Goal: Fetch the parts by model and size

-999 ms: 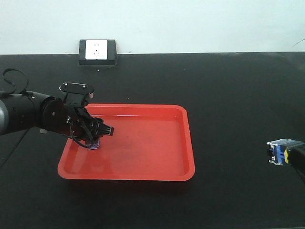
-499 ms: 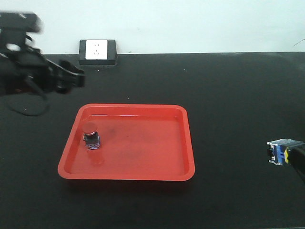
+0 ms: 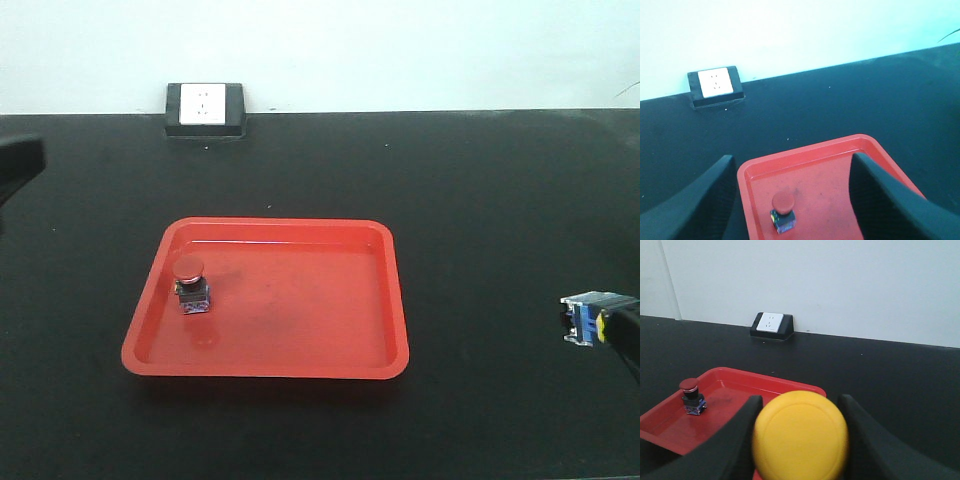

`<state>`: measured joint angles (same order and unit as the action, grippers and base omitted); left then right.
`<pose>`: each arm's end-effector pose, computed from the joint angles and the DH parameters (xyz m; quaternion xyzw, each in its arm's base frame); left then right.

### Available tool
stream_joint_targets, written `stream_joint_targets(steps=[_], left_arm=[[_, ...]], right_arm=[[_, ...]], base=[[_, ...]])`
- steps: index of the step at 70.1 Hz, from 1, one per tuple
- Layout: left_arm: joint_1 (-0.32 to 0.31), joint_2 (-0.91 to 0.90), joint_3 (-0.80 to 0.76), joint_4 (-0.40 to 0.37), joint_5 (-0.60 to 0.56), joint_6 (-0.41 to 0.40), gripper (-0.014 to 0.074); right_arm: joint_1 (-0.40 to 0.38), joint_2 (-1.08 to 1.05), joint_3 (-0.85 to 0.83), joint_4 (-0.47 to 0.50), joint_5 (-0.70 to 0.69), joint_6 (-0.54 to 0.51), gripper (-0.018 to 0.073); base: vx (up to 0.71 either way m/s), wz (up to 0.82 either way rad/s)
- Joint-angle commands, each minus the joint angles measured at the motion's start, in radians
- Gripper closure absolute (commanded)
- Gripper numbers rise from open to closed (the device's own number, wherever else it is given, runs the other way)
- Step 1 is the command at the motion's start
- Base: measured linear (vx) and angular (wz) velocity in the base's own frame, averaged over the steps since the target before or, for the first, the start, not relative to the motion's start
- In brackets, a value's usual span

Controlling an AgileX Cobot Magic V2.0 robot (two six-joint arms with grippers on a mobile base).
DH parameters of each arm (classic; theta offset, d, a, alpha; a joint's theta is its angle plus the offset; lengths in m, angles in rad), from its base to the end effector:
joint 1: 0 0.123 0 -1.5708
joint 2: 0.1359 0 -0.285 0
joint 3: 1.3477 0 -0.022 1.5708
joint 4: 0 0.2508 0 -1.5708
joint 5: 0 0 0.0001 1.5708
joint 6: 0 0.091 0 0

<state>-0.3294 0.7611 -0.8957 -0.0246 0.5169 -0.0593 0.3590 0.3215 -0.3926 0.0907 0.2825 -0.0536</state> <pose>0.1407 -0.0493 0.3958 0.1032 0.7967 -0.1260 0.5820 0.0729 0.0298 0.2989 -0.1296 0.7380 0.1384 0.6477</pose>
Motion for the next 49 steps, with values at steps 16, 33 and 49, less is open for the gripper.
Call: stream_joint_targets(steps=[16,33,49], left_arm=[[-0.003,-0.394,0.266,-0.007,-0.062,0.001,0.0129],[-0.003,-0.643,0.418,-0.008,0.042,0.001,0.0129],[-0.003,-0.717,0.458,-0.008,0.015,0.0,0.0129]], right_arm=[[-0.005,0.014,-0.029,-0.003,-0.085,-0.008,0.0569],[-0.005,0.014,-0.029,-0.003,-0.085,-0.008,0.0569],[-0.005,0.014,-0.029,-0.003,-0.085,-0.008,0.0569]], base=[[0.0,0.0],[0.0,0.0],[0.0,0.0]])
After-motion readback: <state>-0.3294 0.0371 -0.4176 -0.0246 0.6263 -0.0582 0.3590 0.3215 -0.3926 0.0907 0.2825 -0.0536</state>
